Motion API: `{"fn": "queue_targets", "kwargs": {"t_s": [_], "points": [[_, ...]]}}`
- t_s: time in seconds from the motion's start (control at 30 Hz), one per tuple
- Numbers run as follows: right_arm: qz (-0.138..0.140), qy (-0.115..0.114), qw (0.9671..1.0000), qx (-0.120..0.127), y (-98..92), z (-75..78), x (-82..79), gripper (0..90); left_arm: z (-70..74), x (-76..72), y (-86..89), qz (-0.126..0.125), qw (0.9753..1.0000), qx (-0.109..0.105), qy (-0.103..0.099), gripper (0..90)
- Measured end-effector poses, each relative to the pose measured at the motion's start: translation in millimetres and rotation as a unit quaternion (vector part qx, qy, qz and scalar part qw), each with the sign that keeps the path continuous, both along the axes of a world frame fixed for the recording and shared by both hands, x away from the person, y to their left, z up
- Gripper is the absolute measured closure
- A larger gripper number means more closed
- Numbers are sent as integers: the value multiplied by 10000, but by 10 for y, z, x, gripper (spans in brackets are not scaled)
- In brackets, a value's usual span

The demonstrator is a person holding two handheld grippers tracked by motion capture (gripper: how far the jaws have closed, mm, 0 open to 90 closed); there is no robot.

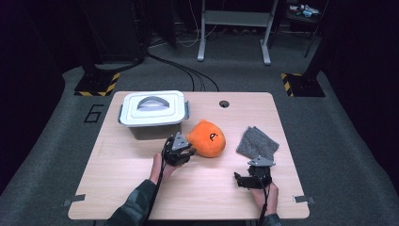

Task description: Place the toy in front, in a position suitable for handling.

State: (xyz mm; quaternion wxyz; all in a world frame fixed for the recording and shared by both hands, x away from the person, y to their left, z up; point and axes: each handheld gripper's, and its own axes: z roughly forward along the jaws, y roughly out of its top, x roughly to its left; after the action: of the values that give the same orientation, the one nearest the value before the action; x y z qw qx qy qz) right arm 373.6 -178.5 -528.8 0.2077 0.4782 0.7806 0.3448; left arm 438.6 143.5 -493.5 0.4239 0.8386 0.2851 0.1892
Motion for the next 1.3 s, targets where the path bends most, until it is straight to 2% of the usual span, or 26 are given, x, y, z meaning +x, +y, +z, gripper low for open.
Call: {"fn": "queue_targets", "kwargs": {"t_s": [0.1,0.27,0.37,0.43,0.53,0.6,0.63,0.77,0.8,0.9,0.97,1.07,1.13,1.2,1.27,1.3], "points": [[-22,17,10000,31,0,3,2,123,-18,16,-36,-70,10000,60,22,760],[2,-4,10000,13,-5,1,3,125,-43,11,-73,-106,9999,20,-33,897],[-10,-5,10000,8,-3,1,2,128,-25,10,-87,-111,9997,152,-131,900],[-4,-9,10000,2,-1,1,0,129,-29,-2,-87,-83,9999,18,-105,900],[-19,-9,10000,1,0,1,1,130,-31,-27,-88,-92,9999,19,-136,900],[-19,11,10000,17,1,3,1,129,-41,-52,-83,-71,9998,-57,-150,900],[-12,5,10000,21,4,2,-2,130,-50,-65,-79,-60,9998,-139,-95,900],[-9,-5,10000,11,-1,1,2,130,-54,-120,-101,-100,9998,-171,-96,900],[-22,6,10000,23,4,2,-1,131,-52,-134,-101,-120,9996,-261,-61,900],[-24,-2,10000,-3,2,2,3,131,-27,-166,-141,-188,9996,-199,-102,900],[-8,-10,10000,0,0,1,4,131,-22,-197,-149,-180,9993,-295,-119,900],[-38,-4,10000,22,4,2,-1,134,-31,-217,-140,-161,9993,-314,-134,900],[-38,2,10000,20,2,2,3,133,-23,-211,-83,-64,9992,-343,-186,900],[-8,-7,10000,-6,-1,1,3,132,-30,-206,-28,96,9988,-434,-187,862],[-33,6,10000,26,2,3,1,134,-48,-179,0,125,9990,-427,-74,747],[-36,6,10000,27,1,3,2,134,-55,-171,-2,228,9991,-340,-91,663]]}}
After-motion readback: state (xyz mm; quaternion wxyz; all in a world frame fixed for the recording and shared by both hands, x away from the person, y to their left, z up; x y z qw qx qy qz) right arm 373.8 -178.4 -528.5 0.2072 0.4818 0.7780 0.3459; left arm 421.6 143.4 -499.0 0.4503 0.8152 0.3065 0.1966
